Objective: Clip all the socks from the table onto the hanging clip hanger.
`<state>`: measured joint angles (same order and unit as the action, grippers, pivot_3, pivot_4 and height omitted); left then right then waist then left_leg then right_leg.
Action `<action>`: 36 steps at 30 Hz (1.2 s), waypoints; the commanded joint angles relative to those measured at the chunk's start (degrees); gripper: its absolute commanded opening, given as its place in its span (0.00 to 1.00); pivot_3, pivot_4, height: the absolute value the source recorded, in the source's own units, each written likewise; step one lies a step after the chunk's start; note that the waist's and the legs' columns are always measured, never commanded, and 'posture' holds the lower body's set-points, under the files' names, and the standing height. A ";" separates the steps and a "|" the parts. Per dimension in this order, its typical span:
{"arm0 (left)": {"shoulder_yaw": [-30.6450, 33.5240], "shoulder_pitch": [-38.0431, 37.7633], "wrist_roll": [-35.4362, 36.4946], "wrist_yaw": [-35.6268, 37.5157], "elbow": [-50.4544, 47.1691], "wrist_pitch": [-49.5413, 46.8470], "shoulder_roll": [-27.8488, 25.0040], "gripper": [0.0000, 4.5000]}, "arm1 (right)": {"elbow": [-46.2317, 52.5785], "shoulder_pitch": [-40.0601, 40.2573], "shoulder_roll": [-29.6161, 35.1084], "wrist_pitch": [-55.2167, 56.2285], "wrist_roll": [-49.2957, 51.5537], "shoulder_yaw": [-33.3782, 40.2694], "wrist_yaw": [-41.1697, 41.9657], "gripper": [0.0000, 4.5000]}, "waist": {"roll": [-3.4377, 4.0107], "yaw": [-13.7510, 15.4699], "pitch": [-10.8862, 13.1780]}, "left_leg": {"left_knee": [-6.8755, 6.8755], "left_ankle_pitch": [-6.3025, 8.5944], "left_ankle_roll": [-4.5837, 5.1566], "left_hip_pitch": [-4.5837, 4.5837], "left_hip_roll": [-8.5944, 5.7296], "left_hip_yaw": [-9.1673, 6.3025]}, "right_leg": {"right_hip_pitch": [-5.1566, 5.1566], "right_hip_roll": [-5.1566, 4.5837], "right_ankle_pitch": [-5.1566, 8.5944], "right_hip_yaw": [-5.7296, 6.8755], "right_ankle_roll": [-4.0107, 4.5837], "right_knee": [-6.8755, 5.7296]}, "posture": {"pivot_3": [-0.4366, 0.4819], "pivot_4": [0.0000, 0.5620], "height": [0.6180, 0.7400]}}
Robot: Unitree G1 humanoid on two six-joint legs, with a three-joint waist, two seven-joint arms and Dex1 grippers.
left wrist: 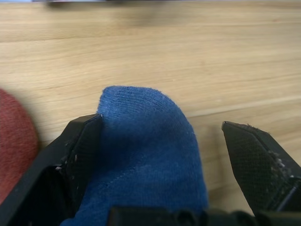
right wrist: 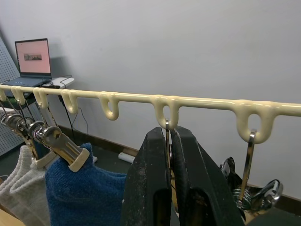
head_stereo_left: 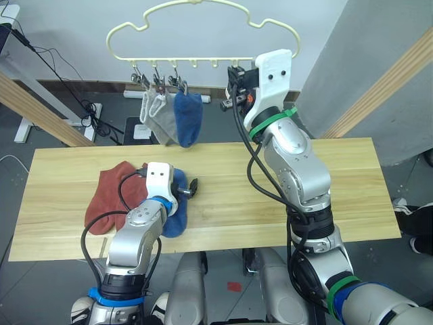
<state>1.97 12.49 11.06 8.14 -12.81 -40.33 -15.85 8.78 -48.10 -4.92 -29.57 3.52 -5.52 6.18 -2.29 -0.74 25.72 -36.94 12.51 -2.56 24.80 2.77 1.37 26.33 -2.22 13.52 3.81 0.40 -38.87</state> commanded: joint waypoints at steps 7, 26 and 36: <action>-0.56 -0.13 -2.78 -2.37 0.76 -2.20 1.19 0.90 | 3.42 -0.68 -0.16 -0.32 0.57 -0.39 0.01 0.00 | 0.00 -0.72 0.00 | -0.01 0.00 0.01 0.00 -0.01 0.00 | -0.01 0.00 0.00 -0.01 0.00 -0.01 | 0.39 0.83 0.96; -5.60 2.65 -6.12 3.57 2.28 8.43 -0.18 0.11 | 5.14 -0.14 0.55 -1.67 0.28 -0.40 -0.17 0.00 | 0.00 -0.97 0.00 | 0.01 0.00 0.01 0.00 -0.02 0.02 | -0.01 -0.01 0.00 -0.02 -0.01 0.03 | 0.37 0.82 0.96; -5.78 2.81 -7.14 4.34 1.83 15.77 0.73 0.00 | 5.80 -0.15 0.90 -2.30 0.46 -0.42 -0.39 0.00 | 0.00 -1.17 0.00 | 0.03 0.01 0.02 0.00 -0.02 0.08 | 0.04 -0.02 0.01 -0.06 -0.01 0.03 | 0.36 0.82 0.96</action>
<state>-3.44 15.18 4.70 11.97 -9.07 -28.20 -15.45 11.43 -48.07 -3.67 -32.02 3.52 -5.76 5.95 -2.29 -1.91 25.72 -36.92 12.52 -2.54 24.80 2.75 1.45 26.37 -2.24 13.52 3.74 0.39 -38.84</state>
